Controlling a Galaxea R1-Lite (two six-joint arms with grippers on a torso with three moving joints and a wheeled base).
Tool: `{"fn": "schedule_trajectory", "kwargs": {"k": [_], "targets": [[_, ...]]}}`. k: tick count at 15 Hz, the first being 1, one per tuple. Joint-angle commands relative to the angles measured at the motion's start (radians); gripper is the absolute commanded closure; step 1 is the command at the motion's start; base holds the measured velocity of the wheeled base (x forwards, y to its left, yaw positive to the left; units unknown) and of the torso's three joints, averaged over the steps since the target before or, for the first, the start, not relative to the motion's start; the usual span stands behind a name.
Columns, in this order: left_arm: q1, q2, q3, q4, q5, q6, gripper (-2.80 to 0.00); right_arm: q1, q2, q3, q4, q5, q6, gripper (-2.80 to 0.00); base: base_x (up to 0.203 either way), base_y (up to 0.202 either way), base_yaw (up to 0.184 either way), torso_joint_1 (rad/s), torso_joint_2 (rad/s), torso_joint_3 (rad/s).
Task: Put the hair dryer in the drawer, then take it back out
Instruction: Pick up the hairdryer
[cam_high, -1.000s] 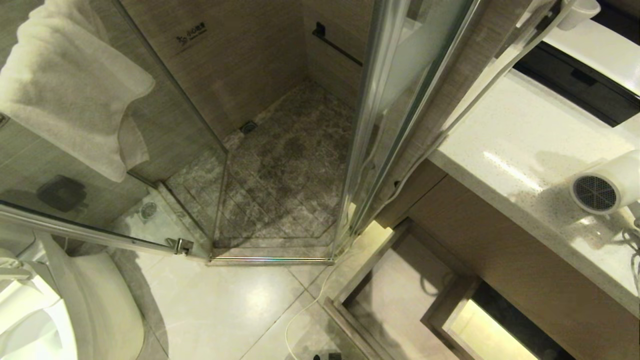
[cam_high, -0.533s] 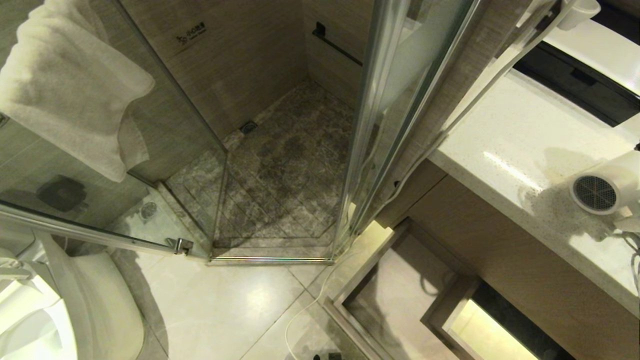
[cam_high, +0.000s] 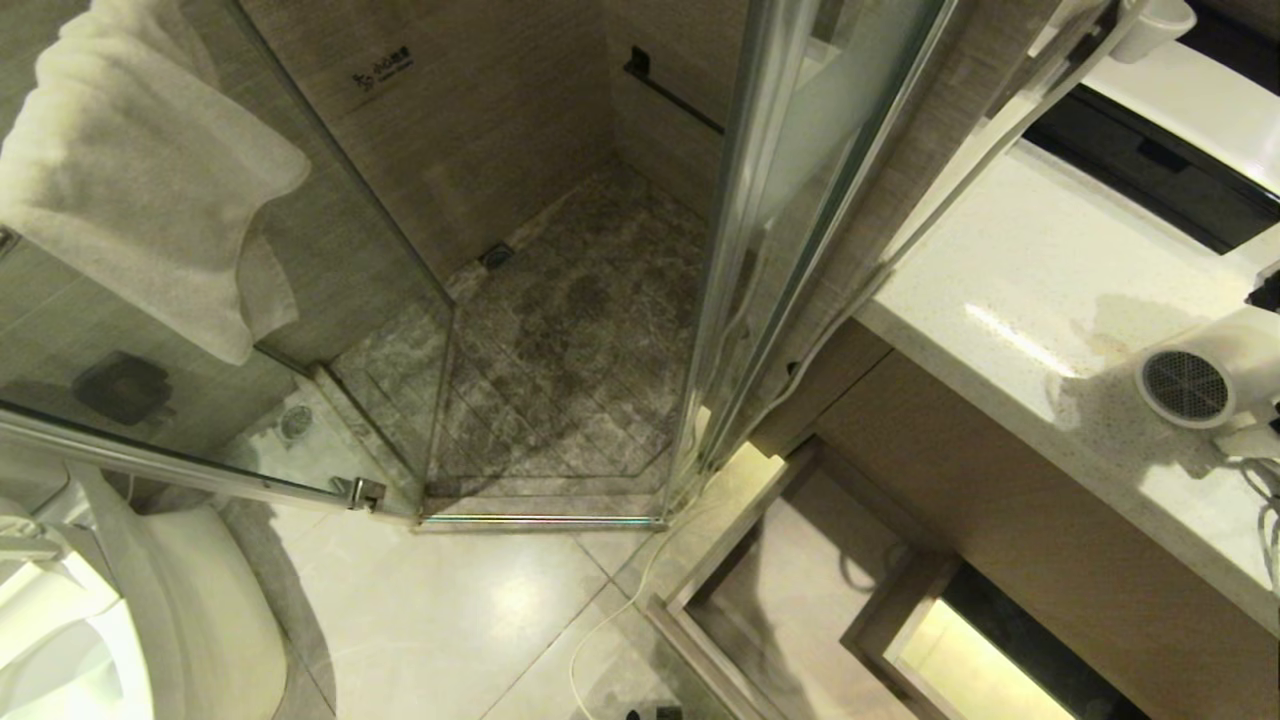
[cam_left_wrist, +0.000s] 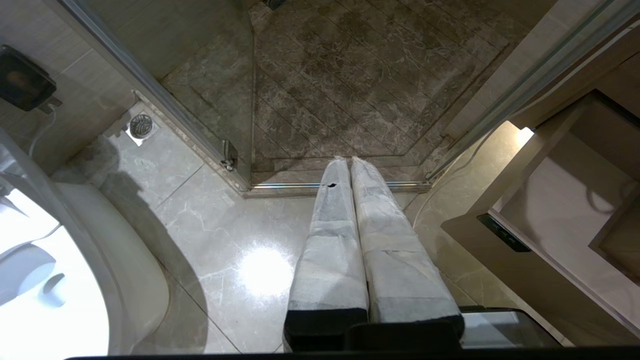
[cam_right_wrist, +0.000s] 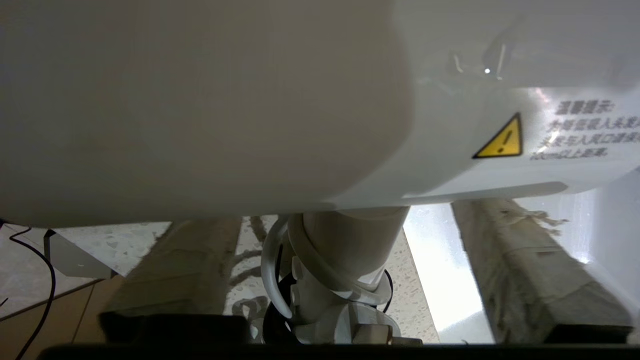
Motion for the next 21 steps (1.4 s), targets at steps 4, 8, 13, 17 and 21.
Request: {"fn": "schedule_trajectory", "kwargs": {"k": [4,8,13,17,21], "targets": [[0.0,0.0,0.002,0.0,0.0,0.0,0.0,0.0,-0.007,0.008,0.002,0.001,-0.004,0.0,0.0,0.0,0.0,0.0,0.0,0.0],[0.0,0.0,0.002,0.0,0.0,0.0,0.0,0.0,-0.05,0.02,0.008,0.005,-0.003,0.0,0.0,0.0,0.0,0.0,0.0,0.0],[0.0,0.0,0.001,0.0,0.0,0.0,0.0,0.006,-0.133,0.043,0.008,0.044,-0.003,0.0,0.0,0.0,0.0,0.0,0.0,0.0],[0.0,0.0,0.002,0.0,0.0,0.0,0.0,0.009,-0.185,0.058,0.009,0.049,-0.005,0.0,0.0,0.0,0.0,0.0,0.0,0.0],[0.0,0.0,0.002,0.0,0.0,0.0,0.0,0.015,-0.263,0.107,0.002,0.049,-0.005,0.0,0.0,0.0,0.0,0.0,0.0,0.0]]}}
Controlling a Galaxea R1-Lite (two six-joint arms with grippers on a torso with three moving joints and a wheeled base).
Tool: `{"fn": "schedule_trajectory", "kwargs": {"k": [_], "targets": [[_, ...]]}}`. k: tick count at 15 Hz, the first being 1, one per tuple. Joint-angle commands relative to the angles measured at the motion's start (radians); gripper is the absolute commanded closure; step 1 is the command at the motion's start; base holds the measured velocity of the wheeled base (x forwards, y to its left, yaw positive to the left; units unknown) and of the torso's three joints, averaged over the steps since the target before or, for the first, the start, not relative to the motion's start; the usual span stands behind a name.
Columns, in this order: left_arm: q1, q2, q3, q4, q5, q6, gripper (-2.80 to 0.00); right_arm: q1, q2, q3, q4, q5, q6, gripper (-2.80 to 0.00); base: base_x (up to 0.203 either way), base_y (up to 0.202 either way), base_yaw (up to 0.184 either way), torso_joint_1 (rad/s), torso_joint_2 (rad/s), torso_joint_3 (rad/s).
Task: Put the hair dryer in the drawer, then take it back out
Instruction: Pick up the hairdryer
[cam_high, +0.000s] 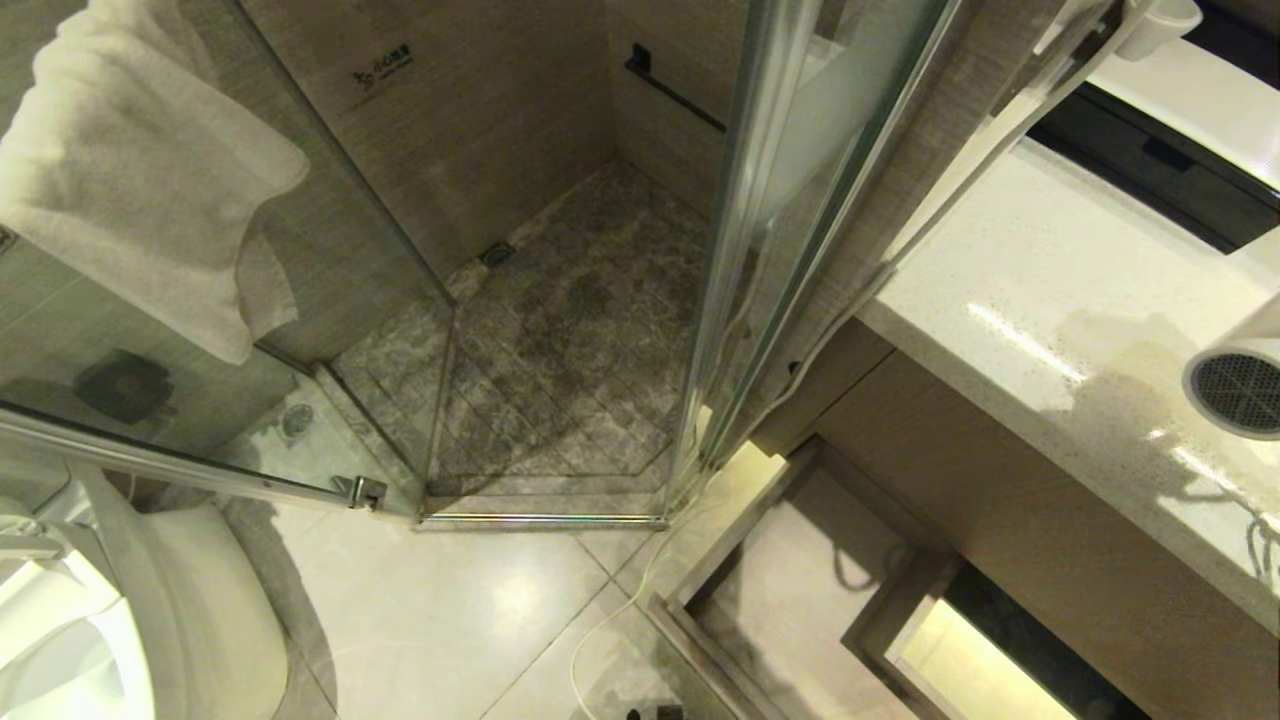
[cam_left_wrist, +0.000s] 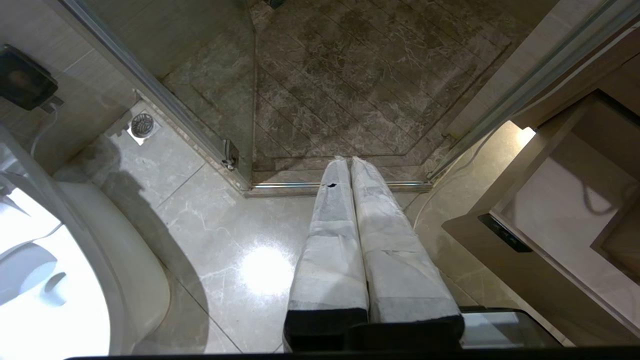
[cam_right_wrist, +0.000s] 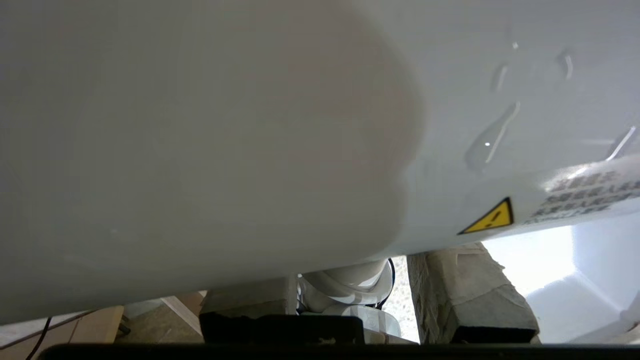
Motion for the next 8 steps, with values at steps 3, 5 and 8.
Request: {"fn": "schedule_trajectory", "kwargs": {"k": [3,5,8], "targets": [[0.0,0.0,0.002,0.0,0.0,0.0,0.0,0.014,-0.098,0.052,-0.008,0.004,-0.003,0.0,0.0,0.0,0.0,-0.025,0.02,-0.023],[0.0,0.0,0.002,0.0,0.0,0.0,0.0,0.014,-0.142,0.093,-0.022,0.005,-0.003,0.0,0.0,0.0,0.0,-0.214,0.1,-0.129],[0.0,0.0,0.002,0.0,0.0,0.0,0.0,0.013,-0.201,0.15,-0.046,0.004,-0.003,0.0,0.0,0.0,0.0,-0.297,0.1,-0.173]]}}
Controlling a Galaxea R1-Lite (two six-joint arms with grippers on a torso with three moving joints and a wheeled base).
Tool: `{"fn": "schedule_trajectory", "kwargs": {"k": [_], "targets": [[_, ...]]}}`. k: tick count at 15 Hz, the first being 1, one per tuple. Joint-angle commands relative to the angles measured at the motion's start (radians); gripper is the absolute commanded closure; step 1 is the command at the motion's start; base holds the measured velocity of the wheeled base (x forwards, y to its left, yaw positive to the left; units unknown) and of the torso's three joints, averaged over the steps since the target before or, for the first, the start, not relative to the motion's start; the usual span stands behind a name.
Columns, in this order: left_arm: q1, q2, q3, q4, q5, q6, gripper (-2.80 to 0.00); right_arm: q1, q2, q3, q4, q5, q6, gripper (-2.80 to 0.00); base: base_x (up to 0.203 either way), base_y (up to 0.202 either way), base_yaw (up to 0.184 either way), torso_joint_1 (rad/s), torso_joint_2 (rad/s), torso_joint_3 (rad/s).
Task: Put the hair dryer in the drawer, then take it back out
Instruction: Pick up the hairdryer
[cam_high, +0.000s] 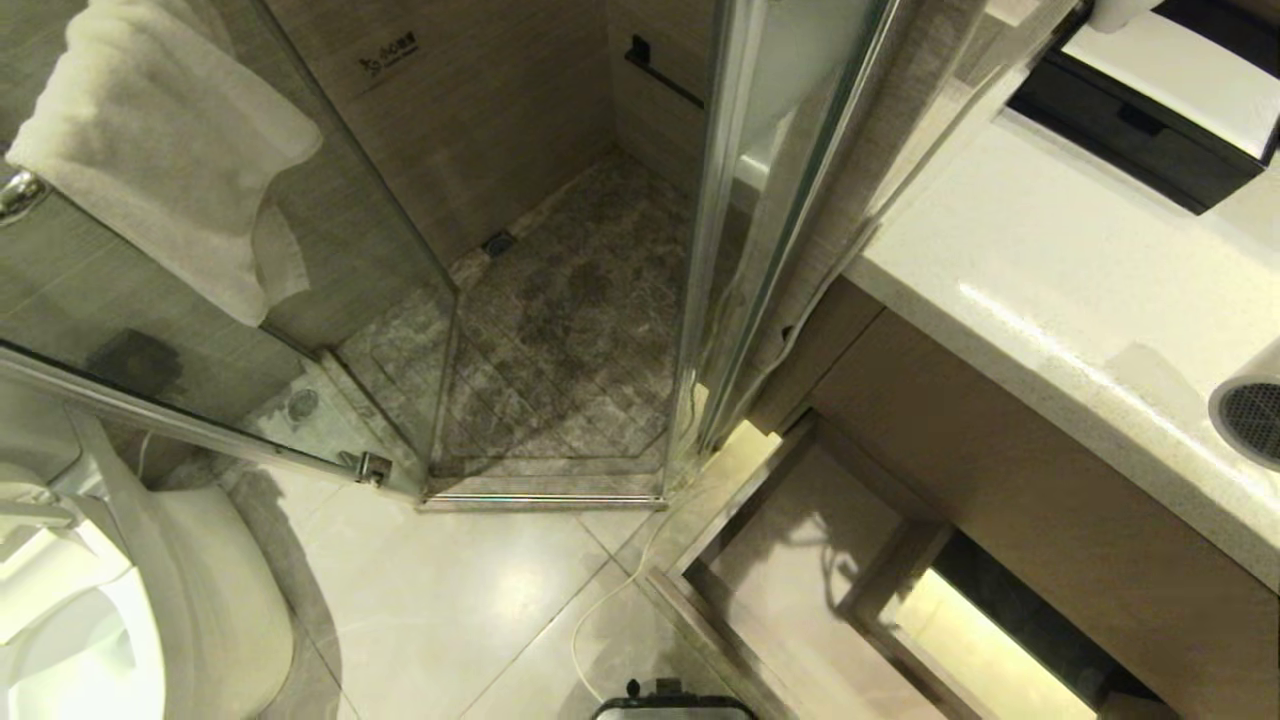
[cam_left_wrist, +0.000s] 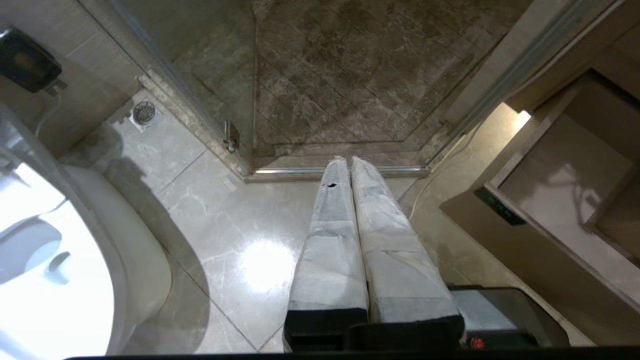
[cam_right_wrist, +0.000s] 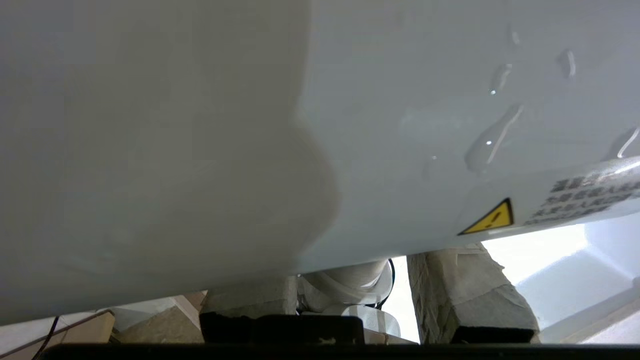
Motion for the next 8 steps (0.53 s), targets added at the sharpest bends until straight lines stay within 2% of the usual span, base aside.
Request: {"fn": "schedule_trajectory", "kwargs": {"k": [1,8], "targets": [[-0.001,0.0,0.001,0.0,0.0,0.0,0.0,0.0,-0.069,0.05,-0.019,0.001,-0.004,0.0,0.0,0.0,0.0,-0.281,0.08,-0.198],[-0.001,0.0,0.0,0.0,0.0,0.0,0.0,0.001,-0.181,0.161,-0.059,-0.001,0.006,0.0,0.0,0.0,0.0,-0.262,0.03,-0.235]]}}
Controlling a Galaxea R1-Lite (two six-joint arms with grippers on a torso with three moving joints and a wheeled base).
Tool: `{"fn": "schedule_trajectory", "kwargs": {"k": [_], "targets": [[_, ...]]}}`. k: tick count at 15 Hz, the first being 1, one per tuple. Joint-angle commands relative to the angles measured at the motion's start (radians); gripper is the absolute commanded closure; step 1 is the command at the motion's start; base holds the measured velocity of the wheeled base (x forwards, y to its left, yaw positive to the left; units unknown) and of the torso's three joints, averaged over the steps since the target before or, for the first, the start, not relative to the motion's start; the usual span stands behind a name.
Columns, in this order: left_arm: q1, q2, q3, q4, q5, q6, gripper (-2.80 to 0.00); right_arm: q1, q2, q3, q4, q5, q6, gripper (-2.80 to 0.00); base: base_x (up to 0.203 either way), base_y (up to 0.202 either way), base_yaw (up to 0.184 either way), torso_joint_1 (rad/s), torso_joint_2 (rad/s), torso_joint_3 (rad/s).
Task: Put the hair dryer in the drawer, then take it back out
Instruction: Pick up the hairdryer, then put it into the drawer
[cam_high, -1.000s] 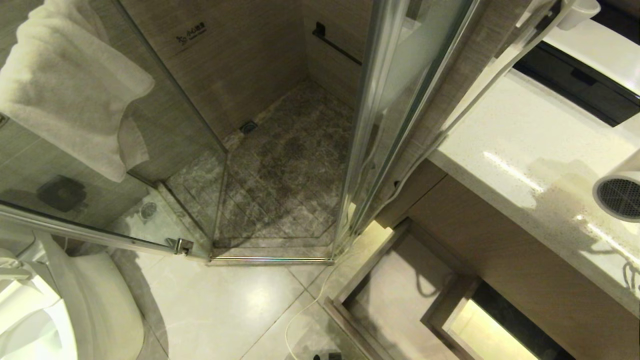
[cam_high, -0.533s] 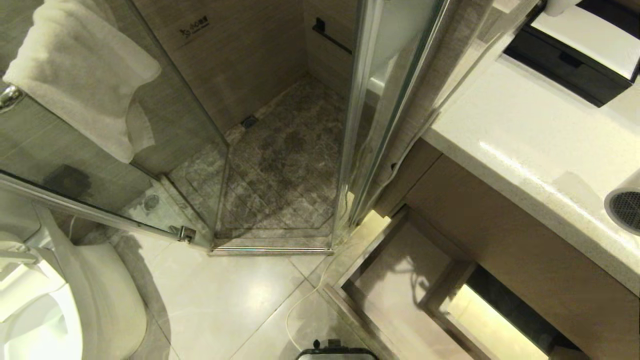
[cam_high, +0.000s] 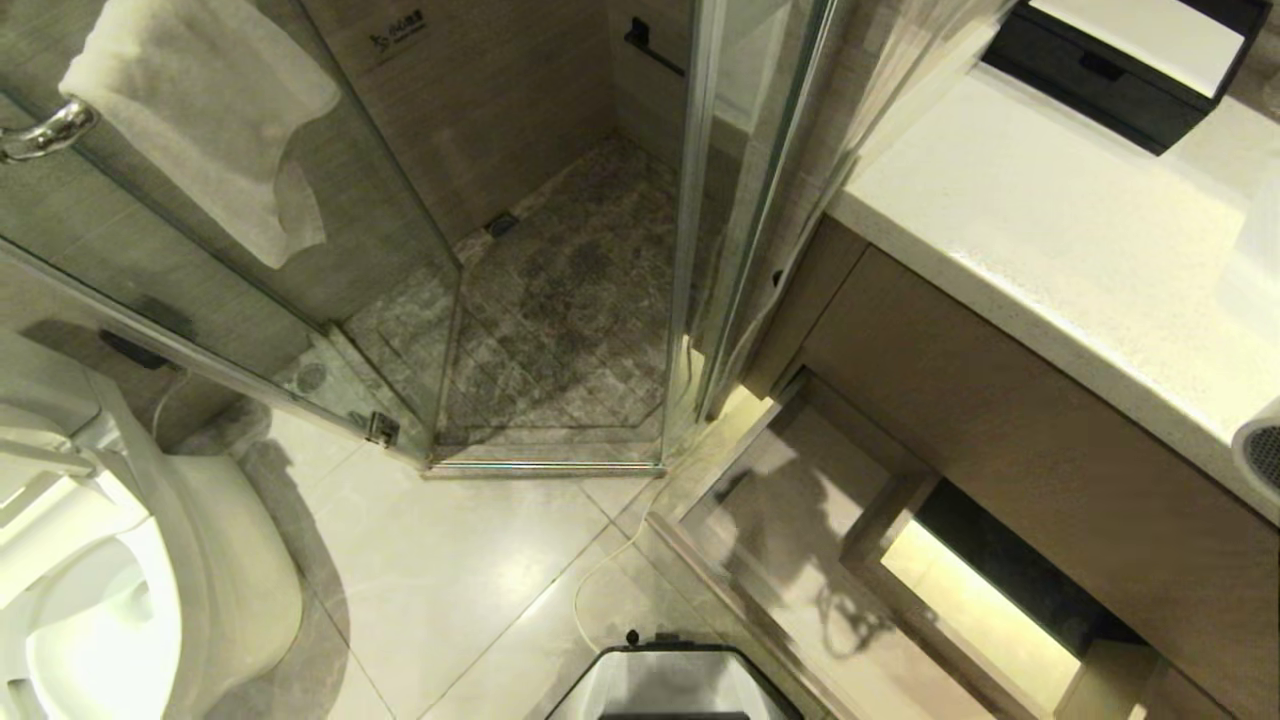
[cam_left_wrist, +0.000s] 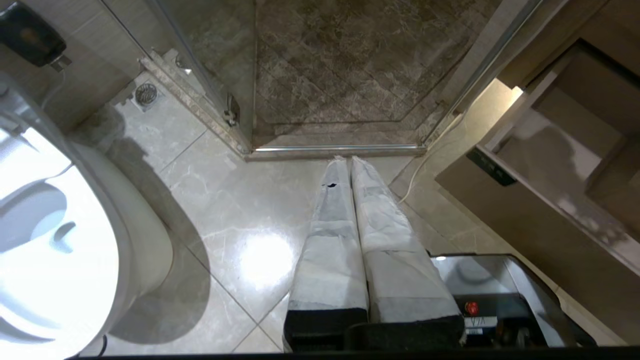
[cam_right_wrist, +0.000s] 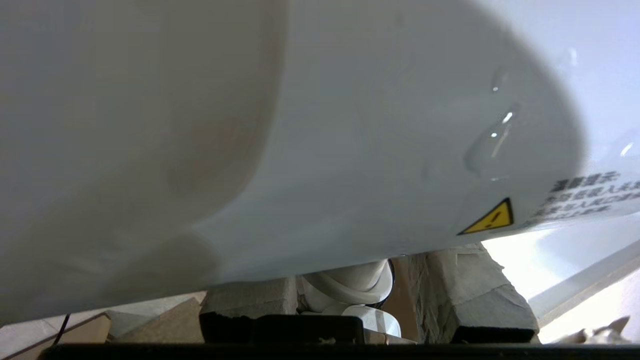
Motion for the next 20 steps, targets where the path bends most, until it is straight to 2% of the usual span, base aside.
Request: {"fn": "schedule_trajectory", "kwargs": {"k": [1,9,16,20], "targets": [[0.0,0.0,0.002,0.0,0.0,0.0,0.0,-0.001,-0.06,0.044,0.001,0.0,-0.002,0.0,0.0,0.0,0.0,-0.239,-0.02,-0.268],[0.0,0.0,0.002,0.0,0.0,0.0,0.0,0.005,-0.124,0.132,-0.025,0.0,0.061,0.0,0.0,0.0,0.0,-0.2,-0.09,-0.292],[0.0,0.0,0.002,0.0,0.0,0.0,0.0,0.015,-0.137,0.154,-0.036,0.001,0.064,0.0,0.0,0.0,0.0,-0.131,-0.2,-0.335],[0.0,0.0,0.002,0.0,0.0,0.0,0.0,0.026,-0.155,0.177,-0.054,-0.001,0.065,0.0,0.0,0.0,0.0,-0.024,-0.07,-0.097]]}}
